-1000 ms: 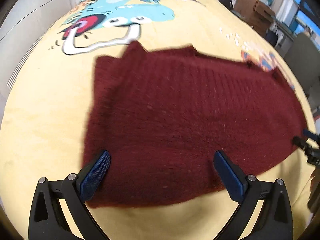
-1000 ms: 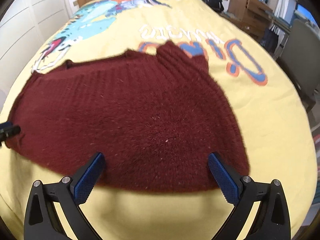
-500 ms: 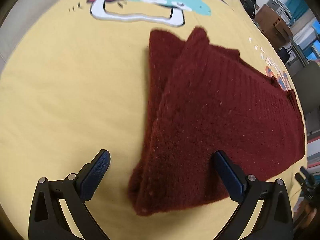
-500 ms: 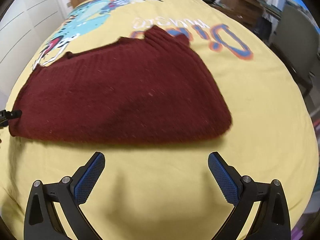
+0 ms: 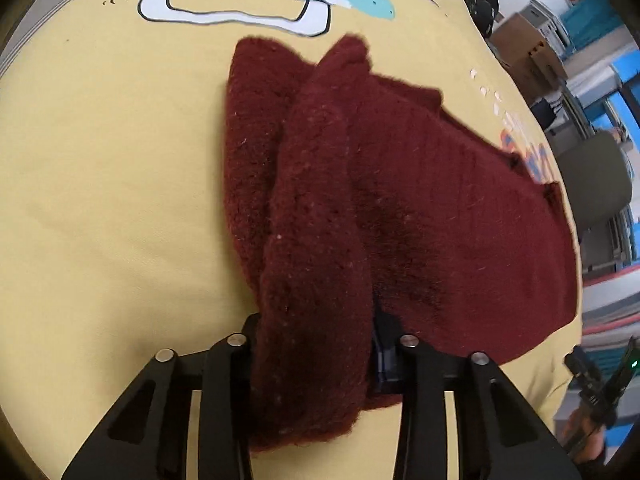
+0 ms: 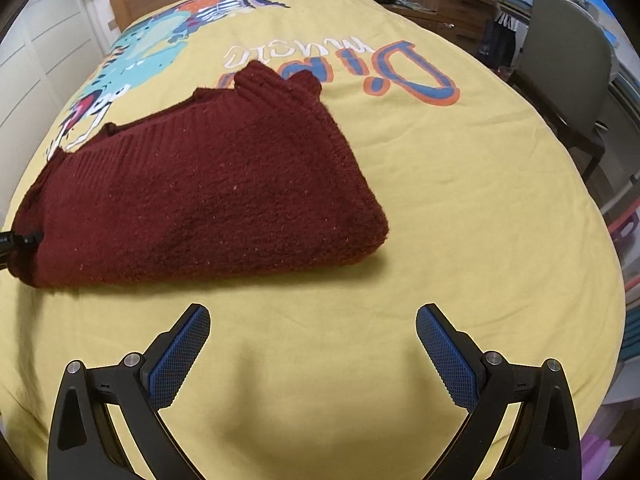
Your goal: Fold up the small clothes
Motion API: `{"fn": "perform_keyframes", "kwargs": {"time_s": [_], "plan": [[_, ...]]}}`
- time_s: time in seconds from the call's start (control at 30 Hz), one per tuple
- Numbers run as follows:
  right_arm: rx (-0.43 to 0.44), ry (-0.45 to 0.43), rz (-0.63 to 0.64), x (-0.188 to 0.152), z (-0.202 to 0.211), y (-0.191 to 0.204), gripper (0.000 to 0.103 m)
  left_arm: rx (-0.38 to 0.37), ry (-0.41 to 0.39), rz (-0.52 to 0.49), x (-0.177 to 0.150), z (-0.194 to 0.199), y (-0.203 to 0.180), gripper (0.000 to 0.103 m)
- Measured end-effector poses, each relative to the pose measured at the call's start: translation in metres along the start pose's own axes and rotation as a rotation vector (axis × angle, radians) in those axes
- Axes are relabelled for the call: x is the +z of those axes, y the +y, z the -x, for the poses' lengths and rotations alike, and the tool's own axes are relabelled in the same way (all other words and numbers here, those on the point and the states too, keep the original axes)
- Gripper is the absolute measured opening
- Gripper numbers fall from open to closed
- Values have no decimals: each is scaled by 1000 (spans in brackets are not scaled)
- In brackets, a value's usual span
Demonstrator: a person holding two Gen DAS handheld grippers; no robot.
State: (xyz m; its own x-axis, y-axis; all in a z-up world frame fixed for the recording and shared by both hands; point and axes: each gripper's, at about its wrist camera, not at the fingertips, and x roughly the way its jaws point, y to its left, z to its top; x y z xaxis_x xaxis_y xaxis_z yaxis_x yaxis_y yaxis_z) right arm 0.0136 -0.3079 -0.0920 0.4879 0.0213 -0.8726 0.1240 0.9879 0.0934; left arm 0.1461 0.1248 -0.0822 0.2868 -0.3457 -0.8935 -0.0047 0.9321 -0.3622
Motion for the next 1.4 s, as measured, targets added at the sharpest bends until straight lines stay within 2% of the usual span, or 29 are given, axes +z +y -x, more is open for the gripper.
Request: {"fn": "perform_keyframes", "kwargs": {"time_s": [0.1,0.2,0.27,0.43,0.57,0.63,0.8,0.97,1.07,1.2,1.37,1.4], "plan": [[17,-12,-17,5,7,-4,103,-12,-34,-33,6,21,-22,28],[51,-26,-48,11,16,-12,103,-35,-55,-87,10,43,-62,28],[54,-44,-51,16,23,-18,103,-72,-52,-108,18,53,-91,28],[75,-81,-79,29,38,-38,103,-74,-50,-226,33,56,-176,27],[70,-105,-93,36,51,-58,103,-78,-33,-300,33,40,-240,27],[61,-113,-103,37,56,-69,103,-74,-13,-340,32,17,-276,27],[37,-62,-110,34,49,-90,103,-18,46,-406,13,-40,-340,27],[28,-8,-130,20,37,-104,103,99,73,-387,-3,-86,-354,29],[33,7,-144,12,32,-110,103,112,87,-358,-5,-96,-346,34],[38,16,-157,8,29,-114,103,142,78,-371,-5,-102,-346,38],[38,16,-157,8,30,-116,103,114,79,-323,-4,-97,-344,56],[37,15,-157,8,31,-115,103,104,79,-313,-4,-91,-343,63]]}}
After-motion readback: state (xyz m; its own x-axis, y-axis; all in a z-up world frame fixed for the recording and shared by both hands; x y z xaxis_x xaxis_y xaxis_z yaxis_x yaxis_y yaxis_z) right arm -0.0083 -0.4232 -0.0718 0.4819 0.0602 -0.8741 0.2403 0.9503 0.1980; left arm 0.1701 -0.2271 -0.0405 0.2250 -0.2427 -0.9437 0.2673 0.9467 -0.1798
